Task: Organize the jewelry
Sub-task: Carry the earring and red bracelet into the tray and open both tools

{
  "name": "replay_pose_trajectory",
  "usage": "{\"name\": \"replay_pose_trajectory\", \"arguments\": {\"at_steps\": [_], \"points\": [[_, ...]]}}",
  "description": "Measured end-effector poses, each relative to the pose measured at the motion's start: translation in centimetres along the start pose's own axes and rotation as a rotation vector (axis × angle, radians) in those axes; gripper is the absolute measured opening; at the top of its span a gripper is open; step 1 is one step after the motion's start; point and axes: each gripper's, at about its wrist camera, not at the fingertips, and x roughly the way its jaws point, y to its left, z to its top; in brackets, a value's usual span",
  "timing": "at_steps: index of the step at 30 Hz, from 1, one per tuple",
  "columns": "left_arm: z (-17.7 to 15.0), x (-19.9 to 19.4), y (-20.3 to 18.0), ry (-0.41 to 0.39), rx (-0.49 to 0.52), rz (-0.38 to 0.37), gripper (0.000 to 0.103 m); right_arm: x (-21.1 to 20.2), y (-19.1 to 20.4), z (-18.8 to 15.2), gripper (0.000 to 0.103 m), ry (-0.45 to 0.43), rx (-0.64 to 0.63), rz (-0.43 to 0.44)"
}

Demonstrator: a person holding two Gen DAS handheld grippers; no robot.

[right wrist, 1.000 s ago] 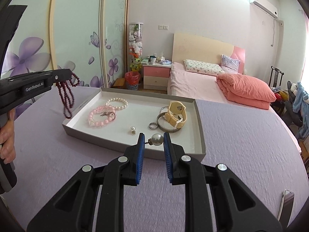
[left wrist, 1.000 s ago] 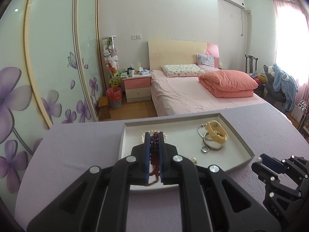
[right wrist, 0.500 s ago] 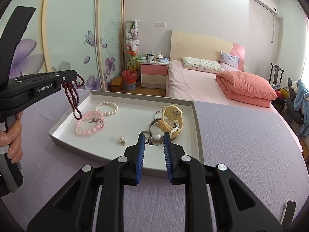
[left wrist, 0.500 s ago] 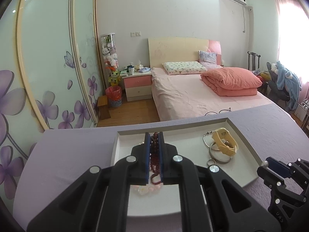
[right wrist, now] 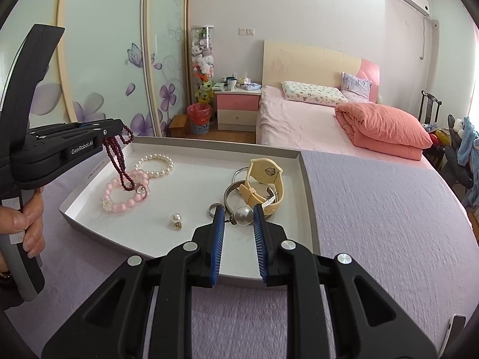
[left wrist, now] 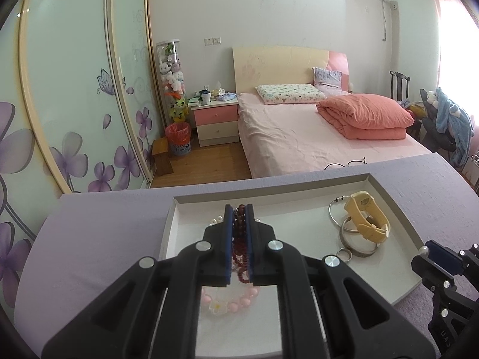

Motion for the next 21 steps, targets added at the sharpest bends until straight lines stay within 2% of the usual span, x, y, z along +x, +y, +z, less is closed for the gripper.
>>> {"name": "replay_pose_trajectory", "arguments": {"at_steps": [11,13,17,21], "points": [[-0.2,1.1,0.2,0.01,-0.004,0.023,0.011,0.7,0.0,0.0,0.02,0.009,0.002,0.001],[-0.2,0.7,0.5,0.006,-0.016,0.027,0.031,0.8,0.0,0.0,0.02,0.008,0.001,-0.001],[-0.3,-0.2,1.6,-0.012,-0.044,0.032,0.037,0.7,0.3,0.1,0.02,0.001,-0.004,-0.01],[-0.5,-1.3,2.9,-0.03,-0.074,0.048,0.048,0.6,1.0,0.3,0.02,-0.021,-0.023,-0.046]]}}
